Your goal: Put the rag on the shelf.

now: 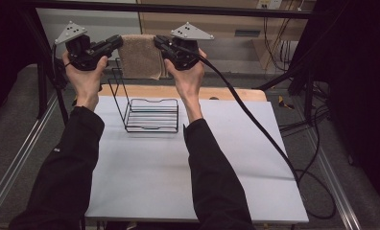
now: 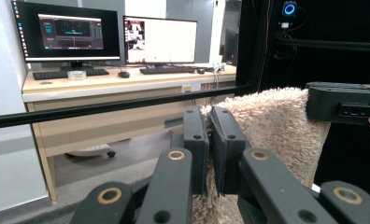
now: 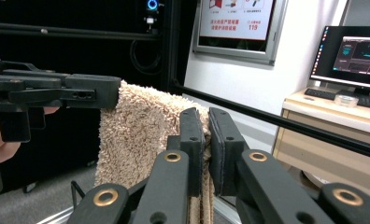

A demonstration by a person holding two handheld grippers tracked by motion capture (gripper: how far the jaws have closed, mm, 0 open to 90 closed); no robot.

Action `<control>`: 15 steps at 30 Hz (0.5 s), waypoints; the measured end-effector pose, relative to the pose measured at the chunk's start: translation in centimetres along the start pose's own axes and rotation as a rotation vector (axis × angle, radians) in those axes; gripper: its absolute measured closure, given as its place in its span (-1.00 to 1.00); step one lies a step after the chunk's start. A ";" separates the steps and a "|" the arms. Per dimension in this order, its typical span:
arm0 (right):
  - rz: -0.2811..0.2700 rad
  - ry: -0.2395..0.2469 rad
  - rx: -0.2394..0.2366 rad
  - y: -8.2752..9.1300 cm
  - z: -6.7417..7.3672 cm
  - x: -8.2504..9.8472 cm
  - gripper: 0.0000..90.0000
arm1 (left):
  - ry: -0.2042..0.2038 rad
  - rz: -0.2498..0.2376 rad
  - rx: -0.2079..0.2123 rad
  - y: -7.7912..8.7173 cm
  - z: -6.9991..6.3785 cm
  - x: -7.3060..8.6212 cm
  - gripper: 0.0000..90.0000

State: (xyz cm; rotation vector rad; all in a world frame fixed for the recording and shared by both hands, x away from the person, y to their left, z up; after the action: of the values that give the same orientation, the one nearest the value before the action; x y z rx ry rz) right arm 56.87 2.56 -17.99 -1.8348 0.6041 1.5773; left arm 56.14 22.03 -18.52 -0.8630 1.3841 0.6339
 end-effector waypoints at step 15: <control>0.080 -0.027 -0.032 1.2 0.6 2.6 0.88 | -0.014 0.053 0.027 1.4 -0.6 2.6 0.88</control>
State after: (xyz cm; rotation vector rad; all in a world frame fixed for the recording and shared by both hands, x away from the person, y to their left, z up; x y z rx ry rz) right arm 56.10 2.37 -20.80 -1.8300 0.6515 1.6700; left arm 54.92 22.01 -21.28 -0.8018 1.4037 0.6593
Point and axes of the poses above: each handheld gripper's, and its own axes: y roughly backward along the jaws, x roughly out of its underside, z roughly to its left, the point moved 6 cm from there along -y, roughly forward along the jaws, and after that the axes turned 11 degrees about -z, right-handed, at the moved point
